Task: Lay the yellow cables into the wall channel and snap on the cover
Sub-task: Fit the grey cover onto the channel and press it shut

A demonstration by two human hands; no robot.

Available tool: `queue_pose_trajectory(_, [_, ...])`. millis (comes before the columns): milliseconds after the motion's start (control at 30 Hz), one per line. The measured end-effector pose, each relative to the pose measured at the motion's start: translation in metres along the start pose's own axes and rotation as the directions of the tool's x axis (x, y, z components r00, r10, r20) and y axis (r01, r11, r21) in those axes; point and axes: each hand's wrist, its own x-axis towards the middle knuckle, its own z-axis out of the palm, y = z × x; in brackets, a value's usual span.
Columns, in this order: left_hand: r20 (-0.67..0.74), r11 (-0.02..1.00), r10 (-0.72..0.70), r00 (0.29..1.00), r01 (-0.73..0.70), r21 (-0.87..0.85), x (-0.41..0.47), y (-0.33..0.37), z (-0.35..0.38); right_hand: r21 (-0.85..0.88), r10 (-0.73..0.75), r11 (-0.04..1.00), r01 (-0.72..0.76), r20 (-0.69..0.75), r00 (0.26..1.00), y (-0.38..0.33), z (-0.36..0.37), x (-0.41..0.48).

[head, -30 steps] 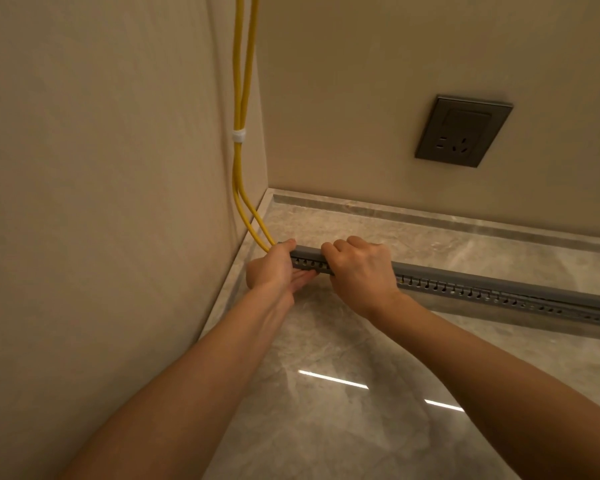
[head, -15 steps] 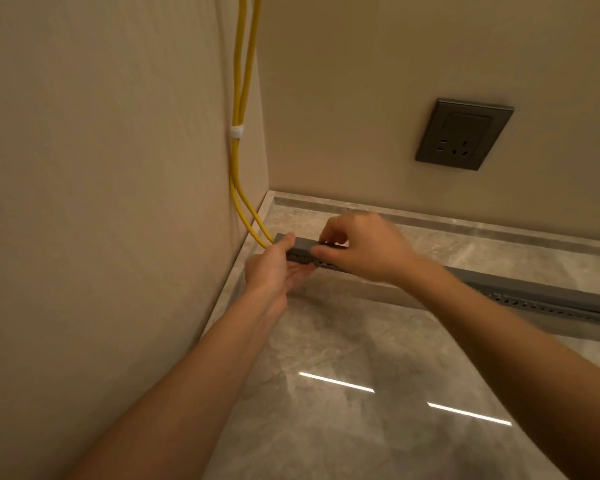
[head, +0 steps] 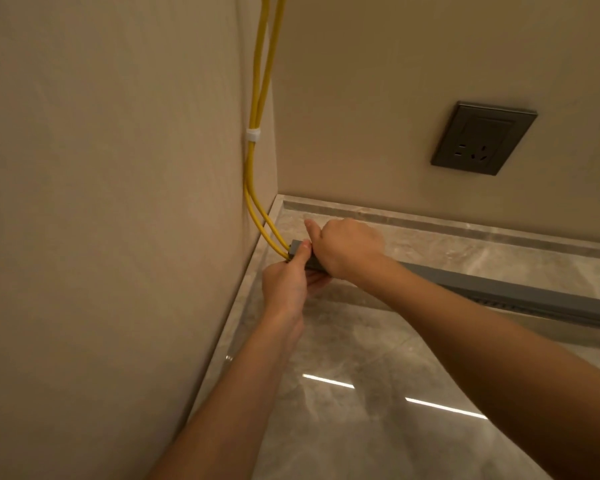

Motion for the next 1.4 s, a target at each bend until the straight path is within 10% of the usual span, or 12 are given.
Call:
queue_pose_trajectory(233, [0.009, 0.915, 0.055, 0.998, -0.054, 0.401, 0.011, 0.006, -0.012, 0.148, -0.071, 0.987, 0.058, 0.078, 0.994, 0.004, -0.008, 0.003])
queue_pose_trajectory(467, [0.026, 0.911, 0.131, 0.991, -0.131, 0.391, 0.015, 0.002, -0.008, 0.205, 0.047, 0.974, -0.097, 0.238, 0.97, 0.003, -0.011, 0.01])
queue_pose_trajectory(1167, [-0.295, 0.885, 0.4, 0.868, -0.282, 0.37, 0.004, -0.023, 0.016, -0.07, -0.202, 0.976, 0.207, 0.068, 0.977, -0.001, -0.01, -0.009])
queue_pose_trajectory(1400, [-0.296, 0.951, 0.255, 0.92, -0.183, 0.249, 0.011, -0.018, 0.01, 0.136, -0.145, 0.984, 0.117, 0.216, 0.966, 0.0, -0.012, 0.0])
